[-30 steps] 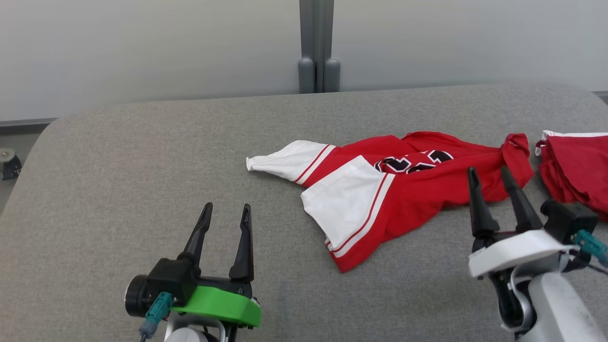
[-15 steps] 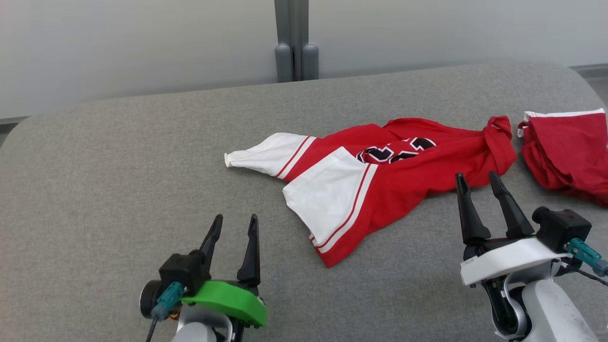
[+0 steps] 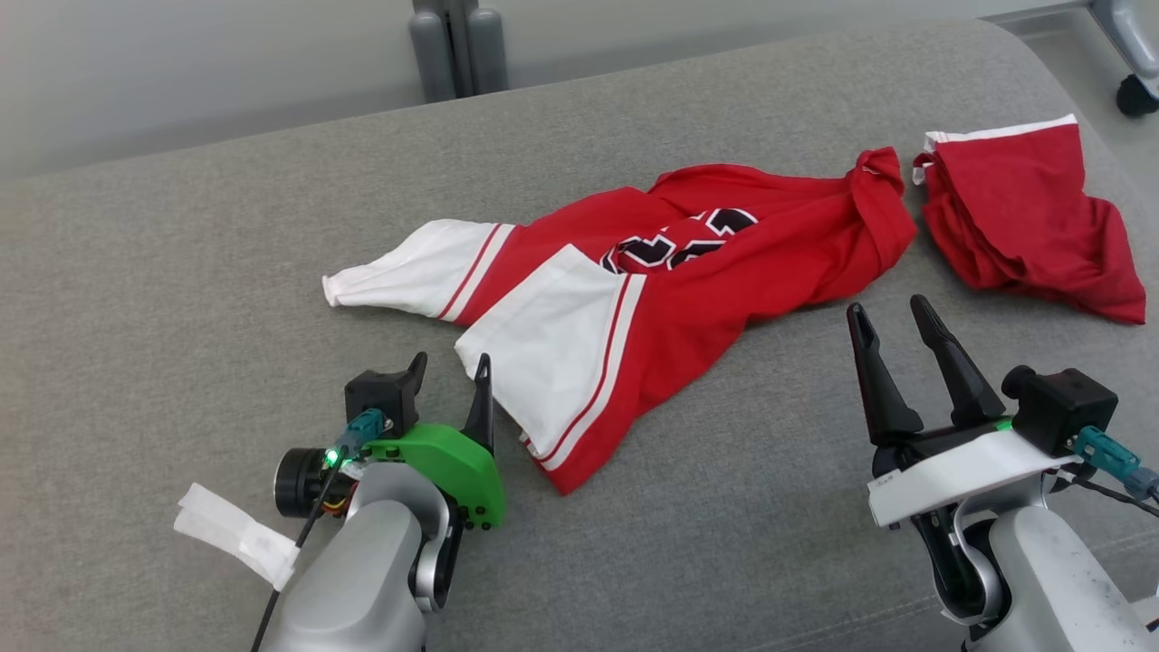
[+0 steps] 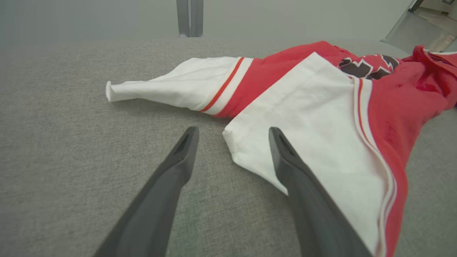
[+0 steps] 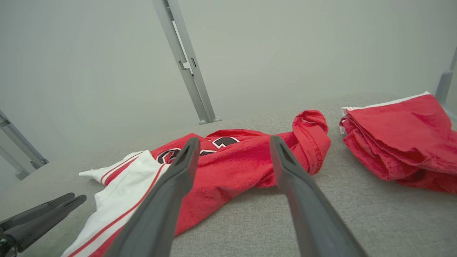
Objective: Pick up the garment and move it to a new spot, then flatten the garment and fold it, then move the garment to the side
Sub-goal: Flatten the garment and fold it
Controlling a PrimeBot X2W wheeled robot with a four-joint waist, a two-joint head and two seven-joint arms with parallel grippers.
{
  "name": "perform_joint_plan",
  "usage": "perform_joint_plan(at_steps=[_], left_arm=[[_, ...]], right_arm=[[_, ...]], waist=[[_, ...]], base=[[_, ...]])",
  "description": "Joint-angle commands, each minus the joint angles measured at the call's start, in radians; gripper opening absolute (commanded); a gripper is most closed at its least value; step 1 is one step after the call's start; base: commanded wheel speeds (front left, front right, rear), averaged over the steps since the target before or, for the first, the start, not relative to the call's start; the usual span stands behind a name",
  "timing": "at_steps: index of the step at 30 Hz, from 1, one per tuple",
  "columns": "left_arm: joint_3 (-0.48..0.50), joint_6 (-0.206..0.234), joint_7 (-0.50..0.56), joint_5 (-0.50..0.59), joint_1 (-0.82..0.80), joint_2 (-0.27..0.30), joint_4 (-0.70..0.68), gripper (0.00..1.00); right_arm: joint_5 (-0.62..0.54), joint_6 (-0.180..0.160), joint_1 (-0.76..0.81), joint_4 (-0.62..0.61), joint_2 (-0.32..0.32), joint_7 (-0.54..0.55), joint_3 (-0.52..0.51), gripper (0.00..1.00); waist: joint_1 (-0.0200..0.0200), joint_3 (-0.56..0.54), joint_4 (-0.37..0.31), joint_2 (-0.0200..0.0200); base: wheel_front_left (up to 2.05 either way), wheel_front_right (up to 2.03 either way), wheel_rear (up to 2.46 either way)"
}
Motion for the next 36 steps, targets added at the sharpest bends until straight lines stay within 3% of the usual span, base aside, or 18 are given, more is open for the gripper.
perform_joint_plan(at_steps=[1,8,22,25,27,32,36], left_arm=[[-0.010,-0.007,-0.005,-0.018,-0.025,0.005,0.028,1.00],[-0.050,-0.032,-0.014,-0.103,-0.064,0.005,0.130,1.00],[-0.101,-0.014,-0.021,-0.182,-0.148,0.005,0.239,1.00],[-0.106,-0.040,-0.022,-0.188,-0.156,0.005,0.249,1.00],[-0.111,-0.055,-0.022,-0.187,-0.163,0.005,0.251,0.00],[-0.094,-0.076,-0.021,-0.162,-0.152,0.010,0.231,0.00],[-0.045,-0.064,-0.021,-0.121,-0.142,0.059,0.174,0.00]], right_arm=[[0.006,0.000,-0.007,0.006,-0.007,-0.007,0.005,1.00],[0.001,0.000,-0.013,0.027,-0.007,-0.011,0.012,1.00],[0.004,0.000,-0.018,0.040,0.008,-0.016,0.020,1.00],[0.009,0.000,-0.017,0.044,0.011,-0.017,0.019,1.00],[0.010,0.000,-0.015,0.050,0.011,-0.015,0.017,1.00],[0.006,0.000,-0.002,0.065,0.018,-0.016,0.000,1.00],[0.000,0.000,0.002,0.070,0.028,-0.016,-0.009,1.00]], waist=[[0.0000,0.030,-0.042,0.0000],[0.0000,0.012,-0.068,0.0000],[0.0000,0.037,-0.089,0.0000],[0.0000,0.042,-0.092,0.0000],[0.0000,0.043,-0.092,0.0000],[0.0000,0.024,-0.082,0.0000],[0.0000,-0.003,-0.068,0.0000]], base=[[0.00,0.00,0.00],[0.00,0.00,0.00],[0.00,0.00,0.00],[0.00,0.00,0.00],[0.00,0.00,0.00],[0.00,0.00,0.00],[0.00,0.00,0.00]])
